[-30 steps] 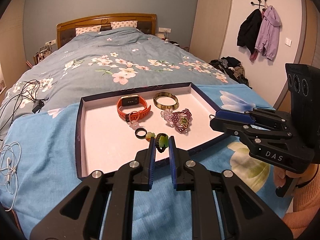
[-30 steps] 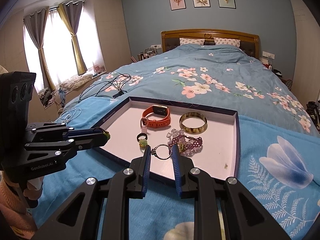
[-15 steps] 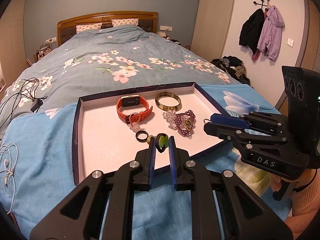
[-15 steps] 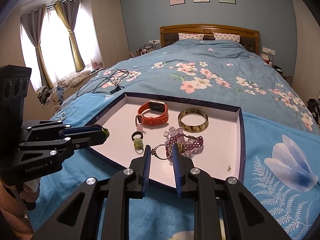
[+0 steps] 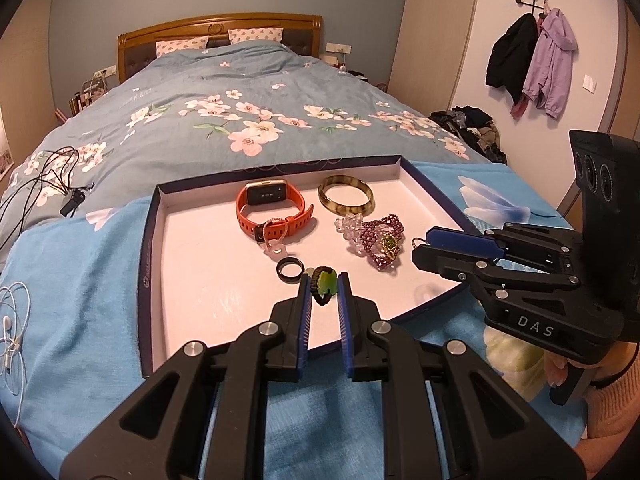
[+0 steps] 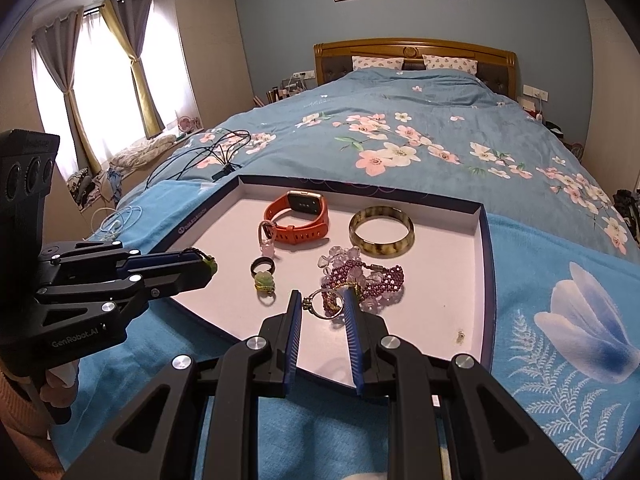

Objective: Organize jewelry
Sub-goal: 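Lower the silver ring into the tray and open the right tool while the left tool releases the green-stone ring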

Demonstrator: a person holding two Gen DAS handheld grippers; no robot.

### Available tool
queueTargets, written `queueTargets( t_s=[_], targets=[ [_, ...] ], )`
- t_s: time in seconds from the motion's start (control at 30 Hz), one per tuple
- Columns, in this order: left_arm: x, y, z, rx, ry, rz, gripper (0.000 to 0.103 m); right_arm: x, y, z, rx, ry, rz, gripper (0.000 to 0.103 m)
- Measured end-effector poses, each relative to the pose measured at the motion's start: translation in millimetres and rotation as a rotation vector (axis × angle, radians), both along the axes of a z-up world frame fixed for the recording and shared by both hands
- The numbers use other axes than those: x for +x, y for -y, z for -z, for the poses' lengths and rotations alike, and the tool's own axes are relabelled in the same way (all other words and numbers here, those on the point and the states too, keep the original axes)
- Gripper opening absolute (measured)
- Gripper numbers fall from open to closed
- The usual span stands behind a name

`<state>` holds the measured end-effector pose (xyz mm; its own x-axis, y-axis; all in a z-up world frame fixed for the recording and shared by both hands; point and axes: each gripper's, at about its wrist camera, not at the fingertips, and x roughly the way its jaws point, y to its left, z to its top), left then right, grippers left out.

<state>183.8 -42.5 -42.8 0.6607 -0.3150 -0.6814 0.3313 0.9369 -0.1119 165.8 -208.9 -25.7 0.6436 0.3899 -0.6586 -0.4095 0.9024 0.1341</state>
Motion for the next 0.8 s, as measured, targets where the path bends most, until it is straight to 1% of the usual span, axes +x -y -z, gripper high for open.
queueTargets(
  t_s=[0.8],
  targets=[
    [16,5,26,0.024,-0.074,-0.026,0.013,15,-7,19,-0.053,-0.067,0.016,0.02]
  ],
)
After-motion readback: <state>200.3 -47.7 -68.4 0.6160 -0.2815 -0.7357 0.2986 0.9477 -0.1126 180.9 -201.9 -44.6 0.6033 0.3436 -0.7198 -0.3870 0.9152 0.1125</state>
